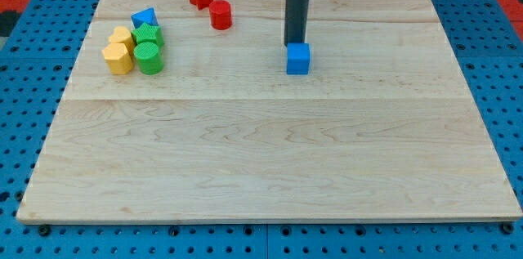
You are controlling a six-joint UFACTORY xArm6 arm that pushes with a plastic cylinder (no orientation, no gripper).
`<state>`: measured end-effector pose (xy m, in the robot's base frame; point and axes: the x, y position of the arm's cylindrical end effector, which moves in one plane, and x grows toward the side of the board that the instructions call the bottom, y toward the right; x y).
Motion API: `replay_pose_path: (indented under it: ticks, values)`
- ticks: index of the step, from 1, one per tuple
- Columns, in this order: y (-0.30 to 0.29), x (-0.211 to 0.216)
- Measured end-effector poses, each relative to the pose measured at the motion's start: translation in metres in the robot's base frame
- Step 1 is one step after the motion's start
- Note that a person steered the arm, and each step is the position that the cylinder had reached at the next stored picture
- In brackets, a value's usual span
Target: Move the red star to the green star
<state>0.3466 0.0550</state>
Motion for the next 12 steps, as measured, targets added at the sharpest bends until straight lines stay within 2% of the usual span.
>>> replay_pose_path:
  ticks: [1, 2, 3, 4, 5, 6, 7, 8, 9, 11, 12]
  values:
    - [-0.039, 0.005]
    - [-0.037, 0.042]
    - [0.05, 0.047]
    - [0.086, 0.047]
    - [-0.004, 0.062]
    - [-0.073, 0.119]
    - [-0.119, 0.12]
    - [-0.079, 0.085]
    - [-0.071, 0.008]
    - [-0.04, -0.114]
    - [-0.079, -0.154]
